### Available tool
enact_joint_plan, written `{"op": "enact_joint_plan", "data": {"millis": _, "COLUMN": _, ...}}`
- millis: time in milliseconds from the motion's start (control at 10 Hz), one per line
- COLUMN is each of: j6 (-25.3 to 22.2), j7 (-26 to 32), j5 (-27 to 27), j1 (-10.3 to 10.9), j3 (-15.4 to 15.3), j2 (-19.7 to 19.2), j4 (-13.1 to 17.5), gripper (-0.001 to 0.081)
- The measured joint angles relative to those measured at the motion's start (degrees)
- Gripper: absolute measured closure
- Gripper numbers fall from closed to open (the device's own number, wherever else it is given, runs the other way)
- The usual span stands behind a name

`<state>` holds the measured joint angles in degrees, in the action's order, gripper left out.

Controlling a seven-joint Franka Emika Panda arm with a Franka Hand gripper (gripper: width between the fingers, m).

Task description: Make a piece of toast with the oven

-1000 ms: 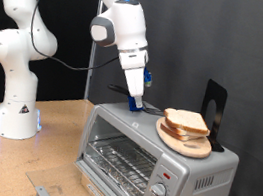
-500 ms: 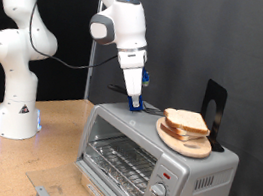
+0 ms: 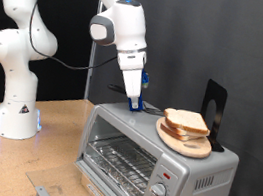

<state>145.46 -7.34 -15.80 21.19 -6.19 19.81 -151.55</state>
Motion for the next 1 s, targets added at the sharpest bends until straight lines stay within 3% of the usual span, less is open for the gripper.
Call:
{"op": "enact_joint_plan", "data": {"millis": 400, "j6": 0.6, "j7": 0.0, "j5": 0.0, "j1": 0.0, "j3": -0.1, "j2": 0.0, "j4": 0.0, "gripper": 0.0}}
{"op": "enact_joint_plan", "data": {"millis": 600, "j6": 0.6, "j7": -0.1, "j5": 0.0, "j1": 0.0, "j3": -0.1, "j2": 0.0, "j4": 0.0, "gripper": 0.0248}}
{"op": "enact_joint_plan", "data": {"millis": 700, "j6": 0.6, "j7": -0.3, "j5": 0.0, "j1": 0.0, "j3": -0.1, "j2": 0.0, "j4": 0.0, "gripper": 0.0248}}
{"op": "enact_joint_plan", "data": {"millis": 800, "j6": 0.6, "j7": -0.5, "j5": 0.0, "j1": 0.0, "j3": -0.1, "j2": 0.0, "j4": 0.0, "gripper": 0.0322}}
{"op": "enact_joint_plan", "data": {"millis": 1000, "j6": 0.6, "j7": -0.6, "j5": 0.0, "j1": 0.0, "j3": -0.2, "j2": 0.0, "j4": 0.0, "gripper": 0.0322}}
